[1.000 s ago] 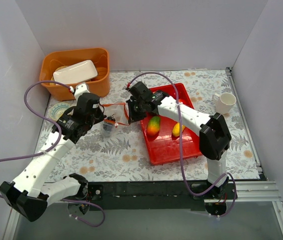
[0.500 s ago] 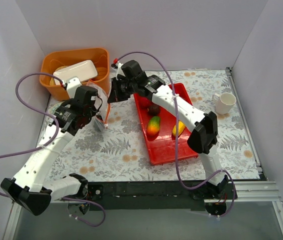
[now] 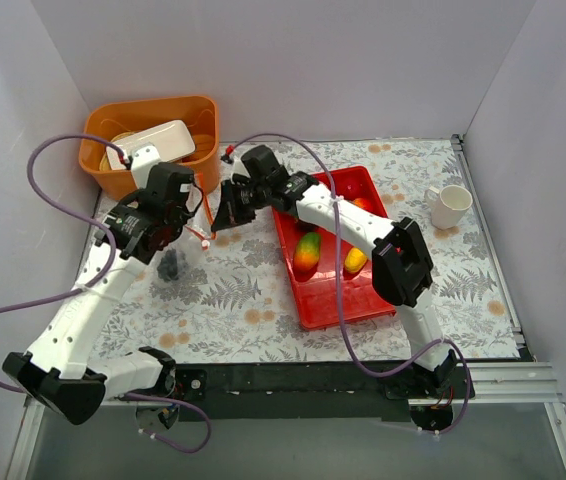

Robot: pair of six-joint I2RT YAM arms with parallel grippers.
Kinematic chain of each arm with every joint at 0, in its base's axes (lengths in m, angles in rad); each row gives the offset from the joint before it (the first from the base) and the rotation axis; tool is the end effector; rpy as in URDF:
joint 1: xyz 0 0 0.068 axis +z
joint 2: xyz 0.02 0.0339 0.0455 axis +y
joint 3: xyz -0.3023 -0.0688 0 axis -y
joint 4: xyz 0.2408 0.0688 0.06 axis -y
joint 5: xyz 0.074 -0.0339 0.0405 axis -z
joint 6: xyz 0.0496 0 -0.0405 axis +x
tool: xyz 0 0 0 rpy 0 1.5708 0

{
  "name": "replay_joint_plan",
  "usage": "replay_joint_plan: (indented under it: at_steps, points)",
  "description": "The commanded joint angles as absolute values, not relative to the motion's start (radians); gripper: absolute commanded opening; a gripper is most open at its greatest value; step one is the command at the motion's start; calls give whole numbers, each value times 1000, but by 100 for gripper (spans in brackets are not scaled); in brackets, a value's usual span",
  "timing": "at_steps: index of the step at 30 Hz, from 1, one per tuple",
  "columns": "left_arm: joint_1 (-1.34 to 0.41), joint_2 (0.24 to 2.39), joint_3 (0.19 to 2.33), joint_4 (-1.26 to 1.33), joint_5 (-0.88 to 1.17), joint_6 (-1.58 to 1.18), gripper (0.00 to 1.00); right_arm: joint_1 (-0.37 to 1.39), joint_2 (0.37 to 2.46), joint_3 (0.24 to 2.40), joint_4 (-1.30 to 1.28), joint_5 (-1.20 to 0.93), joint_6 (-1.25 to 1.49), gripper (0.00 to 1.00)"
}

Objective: Place the food in the zip-top bag and seal the zipper
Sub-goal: Place the fake fruit in the zipper food storage bag, then pick up the fake fruit from the bin.

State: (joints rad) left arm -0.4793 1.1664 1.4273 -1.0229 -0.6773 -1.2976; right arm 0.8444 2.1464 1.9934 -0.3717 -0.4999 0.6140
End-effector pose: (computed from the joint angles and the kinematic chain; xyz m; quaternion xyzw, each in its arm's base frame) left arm 0.1916 -0.0645 0.4337 -0.4649 0.7436 -0.0954 0.4711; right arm 0.3365 0.4146 0.3308 -0.2192 0.8196 0.4823 0.2181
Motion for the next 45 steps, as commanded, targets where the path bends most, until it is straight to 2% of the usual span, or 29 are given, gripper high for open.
replay_joint_plan:
  at_steps: [1, 11, 17, 18, 19, 20, 21, 29, 37, 38, 39, 45]
  points:
    - [-476, 1173, 1286, -950, -536, -1266, 0, 813, 2085, 1809, -327, -463, 646, 2]
    - [-477, 1215, 1169, -782, -373, -1282, 0, 801, 1886, 1568, -348, -223, 611, 6]
    - [-477, 1255, 1144, -709, -285, -1250, 0, 799, 1767, 1471, -256, -181, 621, 16]
    - [-477, 1255, 1140, -700, -267, -1250, 0, 799, 1750, 1445, -253, -167, 621, 35]
    - [-477, 1259, 1128, -692, -264, -1249, 0, 799, 1731, 1430, -246, -160, 618, 41]
    - [-477, 1262, 1123, -681, -259, -1250, 0, 799, 1697, 1416, -242, -149, 617, 43]
    - [-477, 1267, 1118, -678, -259, -1253, 0, 799, 1681, 1401, -267, -117, 614, 60]
    - [-477, 1304, 1094, -629, -210, -1266, 0, 759, 1530, 1295, -508, 161, 614, 67]
    - [-477, 1316, 1091, -623, -190, -1244, 0, 635, 1401, 1069, -554, 198, 660, 69]
    - [-477, 1315, 1089, -621, -193, -1243, 0, 629, 1397, 1056, -580, 228, 669, 77]
    - [-477, 1315, 1085, -621, -192, -1243, 0, 615, 1393, 1049, -592, 245, 667, 80]
    - [-477, 1308, 1072, -617, -187, -1249, 0, 542, 1419, 1023, -607, 278, 647, 82]
